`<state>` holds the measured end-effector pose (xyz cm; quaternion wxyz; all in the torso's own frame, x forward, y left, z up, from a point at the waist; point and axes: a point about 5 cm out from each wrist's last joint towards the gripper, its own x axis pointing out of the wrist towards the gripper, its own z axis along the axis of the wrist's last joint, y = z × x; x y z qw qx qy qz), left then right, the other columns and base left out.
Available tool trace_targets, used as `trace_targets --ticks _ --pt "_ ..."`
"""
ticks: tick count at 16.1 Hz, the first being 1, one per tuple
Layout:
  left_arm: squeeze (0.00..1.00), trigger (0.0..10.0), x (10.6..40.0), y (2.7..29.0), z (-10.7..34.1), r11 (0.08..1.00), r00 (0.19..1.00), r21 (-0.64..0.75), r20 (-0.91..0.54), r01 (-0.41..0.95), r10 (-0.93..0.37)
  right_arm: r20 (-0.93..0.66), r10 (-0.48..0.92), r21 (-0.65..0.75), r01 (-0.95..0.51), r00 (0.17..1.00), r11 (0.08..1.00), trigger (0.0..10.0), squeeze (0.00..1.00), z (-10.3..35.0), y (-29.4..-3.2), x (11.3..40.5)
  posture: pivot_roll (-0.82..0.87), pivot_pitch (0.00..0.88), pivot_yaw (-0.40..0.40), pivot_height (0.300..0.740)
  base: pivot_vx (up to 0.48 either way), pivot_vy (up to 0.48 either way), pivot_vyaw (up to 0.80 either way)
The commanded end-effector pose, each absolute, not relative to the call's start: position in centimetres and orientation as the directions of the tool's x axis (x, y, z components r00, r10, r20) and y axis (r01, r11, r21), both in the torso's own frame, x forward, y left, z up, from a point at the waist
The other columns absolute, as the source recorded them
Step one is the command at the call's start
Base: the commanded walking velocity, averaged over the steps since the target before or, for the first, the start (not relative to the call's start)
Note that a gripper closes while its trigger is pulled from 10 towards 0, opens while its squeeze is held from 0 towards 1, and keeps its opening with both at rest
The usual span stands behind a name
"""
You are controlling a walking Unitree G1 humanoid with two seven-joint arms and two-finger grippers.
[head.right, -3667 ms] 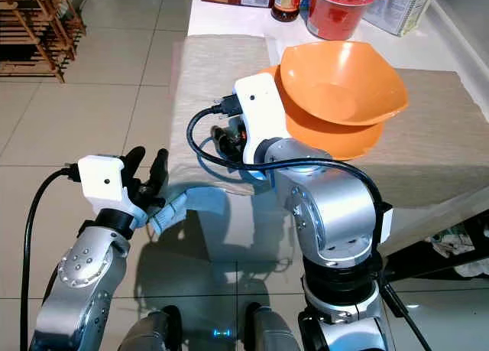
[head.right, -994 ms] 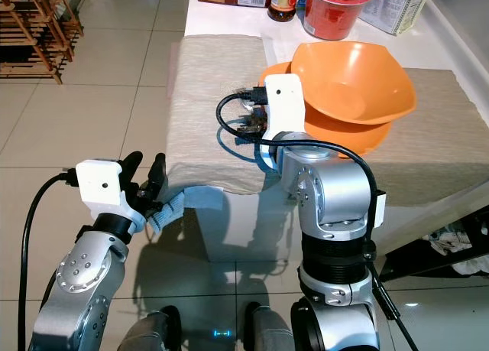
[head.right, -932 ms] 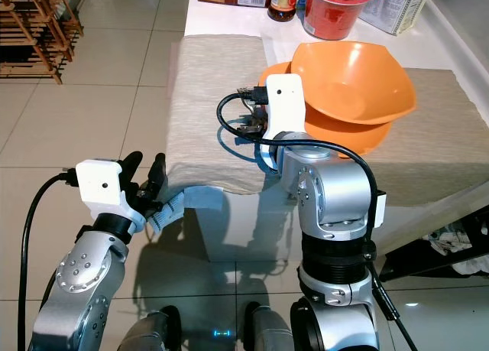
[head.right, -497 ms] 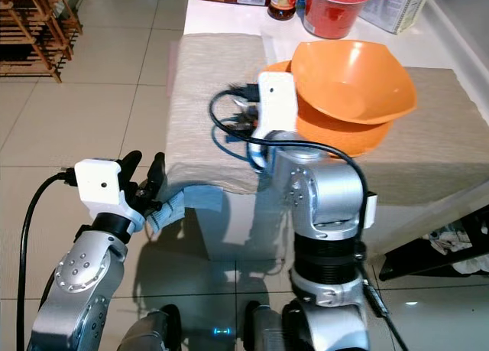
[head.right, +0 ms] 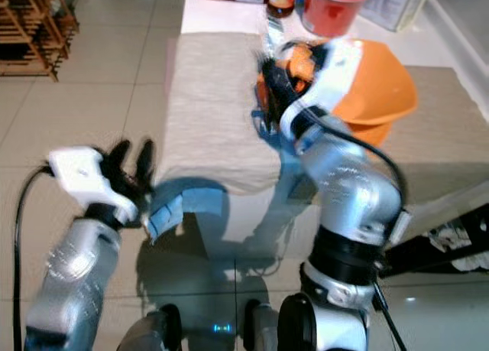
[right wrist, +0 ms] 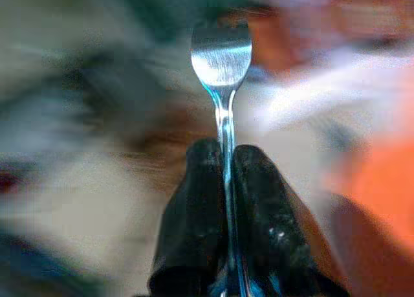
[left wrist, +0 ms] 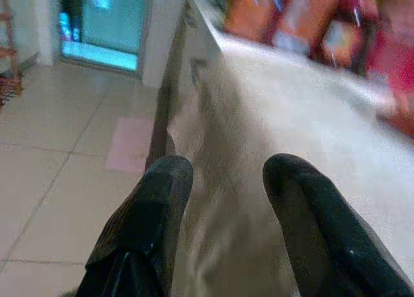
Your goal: Setting the table
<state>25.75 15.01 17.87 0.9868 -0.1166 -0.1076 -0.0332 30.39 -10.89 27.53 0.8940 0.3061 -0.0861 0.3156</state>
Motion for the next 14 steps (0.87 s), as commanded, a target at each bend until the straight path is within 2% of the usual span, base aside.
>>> trace_targets --ticks 1,2,3,4,9,10,11,14 --pt "0.0 10.0 25.4 16.5 19.3 0.966 0.961 -0.254 0.276 0.057 0.016 0.516 0.602 0.529 -0.779 0.61 0.336 10.0 0.0 27.5 -8.4 28.0 -0.09 0.177 -0.022 0.74 0.0 0.0 0.0" --pt "0.0 10.0 25.4 17.3 20.2 0.963 0.949 -0.263 0.312 0.052 0.033 0.565 0.634 0.495 -0.832 0.528 0.252 10.0 0.0 27.5 -8.3 27.1 -0.08 0.164 -0.02 0.74 0.0 0.0 0.0" --pt "0.0 10.0 25.4 17.6 20.5 0.963 0.944 -0.265 0.326 0.051 0.04 0.578 0.643 0.481 -0.846 0.503 0.23 10.0 0.0 27.5 -8.3 26.8 -0.08 0.164 -0.02 0.74 0.0 0.0 0.0" --pt "0.0 10.0 25.4 18.5 21.3 0.973 0.934 -0.226 0.356 0.04 0.044 0.565 0.711 0.431 -0.885 0.418 0.178 10.0 0.0 26.6 -7.9 26.0 -0.08 0.14 -0.014 0.74 0.0 0.0 0.0" --pt "0.0 10.0 25.3 19.4 20.7 0.991 0.947 -0.136 0.319 0.019 0.026 0.509 0.765 0.418 -0.89 0.395 0.181 10.0 0.0 24.8 -7.8 25.7 -0.08 0.113 -0.017 0.74 0.0 0.0 0.0" --pt "0.0 10.0 24.8 19.1 20.2 0.979 0.948 -0.183 0.317 0.086 -0.024 0.481 0.781 0.418 -0.887 0.398 0.195 10.0 0.0 24.1 -7.9 25.5 -0.09 0.106 -0.022 0.74 0.0 0.0 0.0" --pt "0.0 10.0 24.2 18.1 19.7 0.96 0.941 -0.226 0.326 0.167 -0.087 0.454 0.812 0.392 -0.901 0.366 0.186 10.0 0.0 23.4 -8.0 24.9 -0.09 0.102 -0.023 0.74 0.0 -0.446 0.0" --pt "0.0 10.0 24.1 16.6 19.8 0.93 0.918 -0.245 0.354 0.274 -0.177 0.458 0.82 0.372 -0.912 0.344 0.174 10.0 0.0 23.4 -8.3 25.1 -0.09 0.096 -0.023 0.74 0.0 -0.446 0.0"
